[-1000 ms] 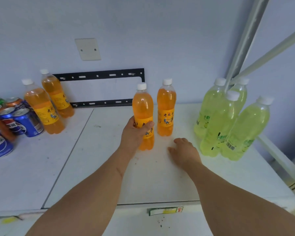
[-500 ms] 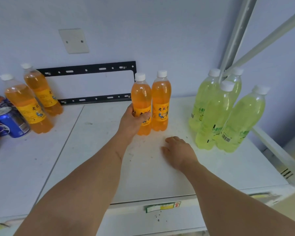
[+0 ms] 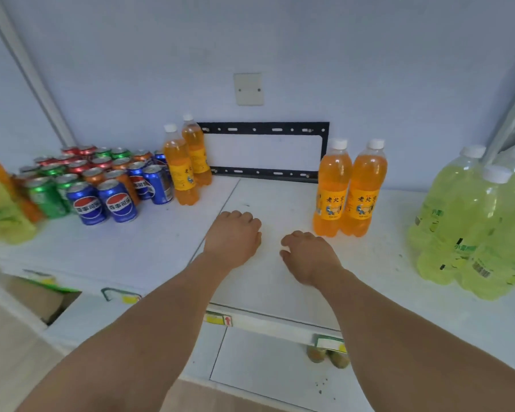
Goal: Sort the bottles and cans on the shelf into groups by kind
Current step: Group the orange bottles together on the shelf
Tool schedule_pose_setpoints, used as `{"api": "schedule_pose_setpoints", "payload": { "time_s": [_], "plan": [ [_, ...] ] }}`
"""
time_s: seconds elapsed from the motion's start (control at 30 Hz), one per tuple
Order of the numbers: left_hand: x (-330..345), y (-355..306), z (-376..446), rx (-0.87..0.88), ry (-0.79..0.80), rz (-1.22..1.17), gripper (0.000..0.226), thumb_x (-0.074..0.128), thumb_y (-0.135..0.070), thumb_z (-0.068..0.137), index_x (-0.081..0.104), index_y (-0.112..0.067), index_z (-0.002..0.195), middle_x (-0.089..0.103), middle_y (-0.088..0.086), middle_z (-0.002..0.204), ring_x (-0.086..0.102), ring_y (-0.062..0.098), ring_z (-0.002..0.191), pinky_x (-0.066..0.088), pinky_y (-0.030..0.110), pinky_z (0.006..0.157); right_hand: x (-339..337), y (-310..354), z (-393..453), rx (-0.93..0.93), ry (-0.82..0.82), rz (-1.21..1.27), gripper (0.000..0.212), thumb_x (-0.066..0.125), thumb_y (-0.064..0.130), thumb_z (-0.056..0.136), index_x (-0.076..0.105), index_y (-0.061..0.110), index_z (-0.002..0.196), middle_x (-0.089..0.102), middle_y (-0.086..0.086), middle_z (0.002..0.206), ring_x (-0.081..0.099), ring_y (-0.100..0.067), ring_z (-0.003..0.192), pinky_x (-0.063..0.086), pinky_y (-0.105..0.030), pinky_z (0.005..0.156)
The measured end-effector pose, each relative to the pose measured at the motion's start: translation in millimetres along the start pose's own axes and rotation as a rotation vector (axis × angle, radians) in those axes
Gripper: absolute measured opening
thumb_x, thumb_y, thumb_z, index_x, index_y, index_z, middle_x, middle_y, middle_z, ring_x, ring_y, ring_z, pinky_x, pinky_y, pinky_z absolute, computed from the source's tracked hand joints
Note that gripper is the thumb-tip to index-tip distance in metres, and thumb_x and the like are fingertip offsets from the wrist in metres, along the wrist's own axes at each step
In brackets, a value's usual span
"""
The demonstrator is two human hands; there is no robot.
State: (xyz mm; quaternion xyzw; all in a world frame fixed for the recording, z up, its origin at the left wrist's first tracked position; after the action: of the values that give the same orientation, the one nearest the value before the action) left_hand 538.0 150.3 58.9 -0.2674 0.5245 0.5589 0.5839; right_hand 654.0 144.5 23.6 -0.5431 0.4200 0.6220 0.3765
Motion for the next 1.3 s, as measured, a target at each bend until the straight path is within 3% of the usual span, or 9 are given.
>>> {"api": "schedule_pose_setpoints", "payload": {
  "time_s": [0.17, 0.33, 0.6, 0.67, 0.77, 0.9, 1.03, 1.17, 1.3],
  "plan": [
    [0, 72, -18, -0.059, -0.036, 0.062, 0.032, 0.042, -0.032, 0.098, 0.067, -0.016, 0.107, 0.066, 0.004, 0.101, 0.059, 0.027, 0.096, 0.043, 0.038, 0.084, -8, 68, 47, -0.132, -0.01, -0.049, 0.038, 0.032, 0.031, 0.103, 0.049, 0.018, 0.134, 0.052, -0.004, 0.133, 0.049, -0.025, 0.12, 0.039, -0.039, 0.101],
    [22, 147, -10, -0.228, -0.067, -0.057, 0.037, 0.042, -0.038, 0.099, 0.06, -0.018, 0.124, 0.059, 0.002, 0.124, 0.052, 0.023, 0.116, 0.042, 0.036, 0.095, -10, 114, 118, -0.147, -0.024, 0.005, 0.039, 0.033, 0.033, 0.104, 0.048, 0.019, 0.136, 0.052, -0.004, 0.135, 0.049, -0.025, 0.121, 0.04, -0.039, 0.1],
    [103, 264, 22, -0.782, -0.127, -0.921, 0.079, 0.058, -0.055, 0.09, 0.027, -0.015, 0.151, 0.033, 0.001, 0.156, 0.034, 0.02, 0.14, 0.035, 0.035, 0.108, -21, 114, 249, 0.203, -0.12, 0.583, 0.047, 0.042, 0.045, 0.1, 0.046, 0.022, 0.14, 0.056, 0.002, 0.137, 0.053, -0.021, 0.122, 0.043, -0.036, 0.1],
    [122, 271, 38, -0.827, -0.126, -1.107, 0.085, 0.063, -0.056, 0.086, 0.026, -0.018, 0.151, 0.039, -0.004, 0.151, 0.038, 0.018, 0.138, 0.037, 0.039, 0.109, -22, 107, 276, 0.3, -0.138, 0.777, 0.05, 0.044, 0.049, 0.099, 0.045, 0.021, 0.14, 0.057, 0.0, 0.133, 0.055, -0.023, 0.117, 0.046, -0.037, 0.097],
    [145, 274, 60, -0.87, -0.155, -1.32, 0.06, 0.069, -0.048, 0.085, 0.038, -0.028, 0.132, 0.056, -0.016, 0.122, 0.057, 0.016, 0.118, 0.049, 0.04, 0.099, -13, 101, 314, 0.364, -0.143, 0.974, 0.057, 0.048, 0.05, 0.097, 0.04, 0.02, 0.145, 0.052, 0.0, 0.139, 0.051, -0.023, 0.124, 0.042, -0.039, 0.103],
    [161, 279, 81, -0.907, -0.147, -1.345, 0.059, 0.069, -0.052, 0.082, 0.038, -0.038, 0.13, 0.055, -0.015, 0.118, 0.055, 0.009, 0.107, 0.048, 0.031, 0.095, 6, 102, 360, 0.349, -0.11, 1.146, 0.065, 0.051, 0.051, 0.096, 0.03, 0.023, 0.151, 0.043, 0.002, 0.149, 0.044, -0.02, 0.132, 0.037, -0.034, 0.1],
    [163, 282, 83, -0.902, -0.163, -1.348, 0.063, 0.07, -0.049, 0.083, 0.036, -0.039, 0.134, 0.049, -0.019, 0.117, 0.051, 0.007, 0.108, 0.043, 0.027, 0.091, 30, 113, 396, 0.301, 0.024, 1.181, 0.078, 0.06, 0.055, 0.089, 0.023, 0.028, 0.153, 0.037, 0.003, 0.154, 0.042, -0.024, 0.136, 0.041, -0.045, 0.105],
    [172, 281, 75, -0.939, -0.08, -1.378, 0.078, 0.072, -0.047, 0.08, 0.029, -0.035, 0.144, 0.045, -0.015, 0.126, 0.048, 0.011, 0.117, 0.045, 0.035, 0.098, 49, 120, 420, 0.239, 0.106, 1.178, 0.089, 0.073, 0.067, 0.069, 0.034, 0.039, 0.144, 0.051, 0.008, 0.141, 0.052, -0.021, 0.126, 0.049, -0.046, 0.098],
    [165, 272, 69, -0.916, -0.085, -1.408, 0.07, 0.076, -0.043, 0.075, 0.034, -0.039, 0.131, 0.051, -0.017, 0.119, 0.052, 0.012, 0.112, 0.047, 0.032, 0.092, 46, 124, 421, 0.148, 0.06, 1.144, 0.061, 0.076, 0.062, 0.069, 0.055, 0.037, 0.12, 0.067, 0.011, 0.109, 0.064, -0.016, 0.104, 0.054, -0.036, 0.084]
  ]
}}
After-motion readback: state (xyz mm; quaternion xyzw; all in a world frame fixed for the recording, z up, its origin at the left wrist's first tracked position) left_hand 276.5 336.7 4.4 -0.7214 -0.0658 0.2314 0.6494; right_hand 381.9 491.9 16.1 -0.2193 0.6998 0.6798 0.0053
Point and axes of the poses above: each hand's wrist, its own z-axis towards the middle knuckle, its own x-axis out of the palm, y = z × x, the point moved 10 cm from there along z, towards the middle knuckle
